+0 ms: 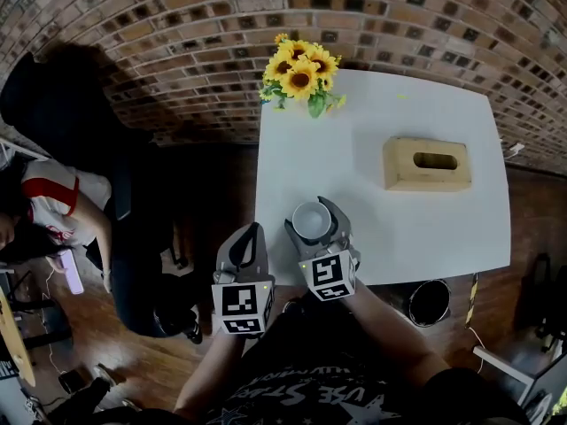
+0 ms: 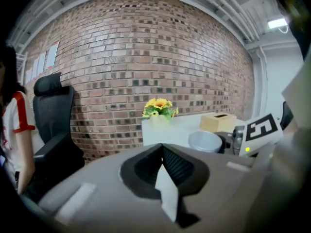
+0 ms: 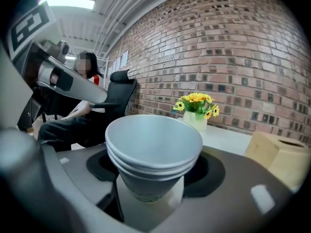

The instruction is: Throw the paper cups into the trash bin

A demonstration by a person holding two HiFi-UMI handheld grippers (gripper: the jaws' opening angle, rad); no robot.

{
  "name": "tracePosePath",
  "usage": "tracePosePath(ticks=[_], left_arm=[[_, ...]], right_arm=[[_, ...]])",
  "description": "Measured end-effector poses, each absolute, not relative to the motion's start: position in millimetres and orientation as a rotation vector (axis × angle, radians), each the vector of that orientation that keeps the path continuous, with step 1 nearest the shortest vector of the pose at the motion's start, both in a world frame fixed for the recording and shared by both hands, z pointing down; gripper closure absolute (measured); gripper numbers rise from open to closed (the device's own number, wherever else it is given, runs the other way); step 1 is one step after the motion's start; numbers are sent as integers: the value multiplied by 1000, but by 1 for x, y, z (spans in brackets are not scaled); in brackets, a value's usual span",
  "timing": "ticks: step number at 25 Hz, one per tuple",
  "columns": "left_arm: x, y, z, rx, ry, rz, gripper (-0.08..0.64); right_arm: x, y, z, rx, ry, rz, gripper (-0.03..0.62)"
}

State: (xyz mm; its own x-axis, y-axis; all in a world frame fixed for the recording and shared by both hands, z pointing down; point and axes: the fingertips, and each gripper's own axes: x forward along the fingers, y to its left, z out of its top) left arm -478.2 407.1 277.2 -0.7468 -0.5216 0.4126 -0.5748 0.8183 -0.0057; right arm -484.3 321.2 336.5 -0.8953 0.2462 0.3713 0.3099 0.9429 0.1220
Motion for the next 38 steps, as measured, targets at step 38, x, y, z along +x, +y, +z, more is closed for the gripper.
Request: tracePosePath(ticks=[38], left_arm=[[-387,403,216,1283,-2621,203,555]], right_arm=[[-314,255,179,108,-2931,-217,245]])
